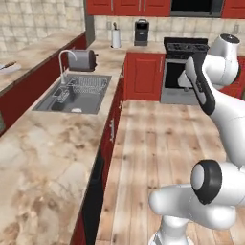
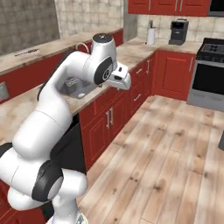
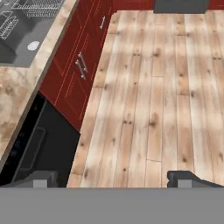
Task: Pick up each banana from the fridge and place one banana on each plate on the dining counter.
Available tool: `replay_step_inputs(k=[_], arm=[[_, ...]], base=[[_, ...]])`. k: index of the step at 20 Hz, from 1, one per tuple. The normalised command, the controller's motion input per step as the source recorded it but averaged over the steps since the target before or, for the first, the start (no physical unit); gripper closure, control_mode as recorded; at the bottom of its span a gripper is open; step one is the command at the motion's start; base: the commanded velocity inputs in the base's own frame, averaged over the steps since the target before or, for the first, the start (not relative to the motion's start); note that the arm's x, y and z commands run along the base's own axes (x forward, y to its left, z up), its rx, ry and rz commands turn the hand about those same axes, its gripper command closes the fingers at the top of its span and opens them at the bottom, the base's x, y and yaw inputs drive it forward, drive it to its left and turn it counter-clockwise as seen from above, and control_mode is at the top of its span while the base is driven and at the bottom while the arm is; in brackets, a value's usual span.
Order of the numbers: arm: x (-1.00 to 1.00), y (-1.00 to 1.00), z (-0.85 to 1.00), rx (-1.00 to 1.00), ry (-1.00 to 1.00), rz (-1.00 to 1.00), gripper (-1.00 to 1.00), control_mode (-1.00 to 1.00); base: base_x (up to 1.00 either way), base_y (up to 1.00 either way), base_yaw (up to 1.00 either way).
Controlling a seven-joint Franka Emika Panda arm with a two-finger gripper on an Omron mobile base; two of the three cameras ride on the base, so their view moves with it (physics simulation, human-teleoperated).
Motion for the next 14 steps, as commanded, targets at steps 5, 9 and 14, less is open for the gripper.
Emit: replay_step_inputs(k=[5,9,14], arm=[[0.0,0.0,0.0,0.0,0.0,0.0,-1.0,1.0],[0.0,0.0,0.0,0.0,0.0,0.0,-1.0,1.0],[0.0,0.0,0.0,0.0,0.0,0.0,-1.0,1.0]], base=[[1.0,-0.36,0.03],[1.0,-0.24,-0.02],[1.0,-0.25,-0.09]])
